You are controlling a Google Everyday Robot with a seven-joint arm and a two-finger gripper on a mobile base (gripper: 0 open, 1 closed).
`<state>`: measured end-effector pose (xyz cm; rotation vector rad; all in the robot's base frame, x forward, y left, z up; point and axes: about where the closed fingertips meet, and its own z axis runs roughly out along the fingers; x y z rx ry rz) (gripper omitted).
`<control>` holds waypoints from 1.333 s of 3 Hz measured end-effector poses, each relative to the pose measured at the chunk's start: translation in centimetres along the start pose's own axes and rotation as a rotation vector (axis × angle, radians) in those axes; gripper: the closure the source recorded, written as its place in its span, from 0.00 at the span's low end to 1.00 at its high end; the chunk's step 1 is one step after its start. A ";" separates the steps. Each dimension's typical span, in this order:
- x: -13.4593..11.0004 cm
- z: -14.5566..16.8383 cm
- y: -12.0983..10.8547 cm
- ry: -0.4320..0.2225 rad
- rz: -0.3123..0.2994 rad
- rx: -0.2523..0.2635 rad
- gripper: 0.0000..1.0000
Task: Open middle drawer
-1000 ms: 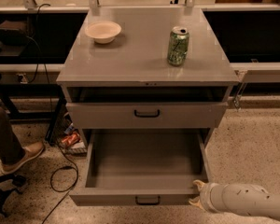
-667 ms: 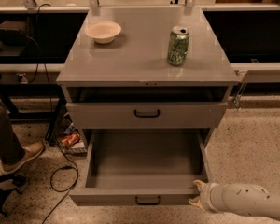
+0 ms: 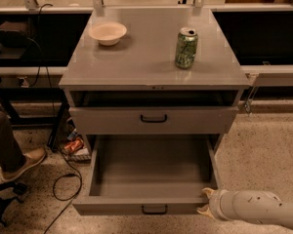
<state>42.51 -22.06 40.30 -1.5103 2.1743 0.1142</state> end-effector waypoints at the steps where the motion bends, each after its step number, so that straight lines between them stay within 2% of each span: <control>1: 0.0 0.0 0.0 0.000 0.000 0.000 0.04; 2: -0.9 -2.9 -1.1 -0.039 -0.014 0.040 0.00; 3: -0.7 -6.3 -3.0 -0.072 -0.017 0.087 0.00; 4: 1.0 -11.2 -6.3 -0.099 0.018 0.146 0.00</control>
Offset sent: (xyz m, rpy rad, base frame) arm 0.0001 -0.0215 0.0684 0.0402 -0.1109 0.0079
